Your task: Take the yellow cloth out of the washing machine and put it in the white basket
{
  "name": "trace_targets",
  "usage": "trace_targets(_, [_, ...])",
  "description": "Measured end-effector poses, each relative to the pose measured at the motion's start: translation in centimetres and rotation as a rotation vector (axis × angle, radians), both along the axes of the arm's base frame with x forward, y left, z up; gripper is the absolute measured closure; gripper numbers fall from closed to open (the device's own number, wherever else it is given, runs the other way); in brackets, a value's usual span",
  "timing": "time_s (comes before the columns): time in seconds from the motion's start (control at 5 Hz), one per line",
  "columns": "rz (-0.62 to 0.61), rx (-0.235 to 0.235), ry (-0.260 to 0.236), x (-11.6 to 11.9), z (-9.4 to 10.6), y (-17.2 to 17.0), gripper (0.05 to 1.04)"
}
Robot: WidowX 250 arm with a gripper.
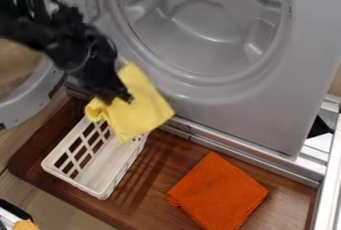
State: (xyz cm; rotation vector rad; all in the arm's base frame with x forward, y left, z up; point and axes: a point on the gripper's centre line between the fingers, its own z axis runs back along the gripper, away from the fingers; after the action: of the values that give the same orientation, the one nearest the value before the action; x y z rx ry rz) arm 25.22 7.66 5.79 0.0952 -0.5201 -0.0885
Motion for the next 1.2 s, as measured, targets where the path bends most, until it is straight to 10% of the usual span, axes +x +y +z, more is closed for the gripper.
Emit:
trace_targets(0.8, [-0.007,-0.028,0.341,0.2,-7.6,1.0,1.030])
trace_targets(1.2, [-0.005,-0.043,0.401,0.2,-8.7,1.1,1.018])
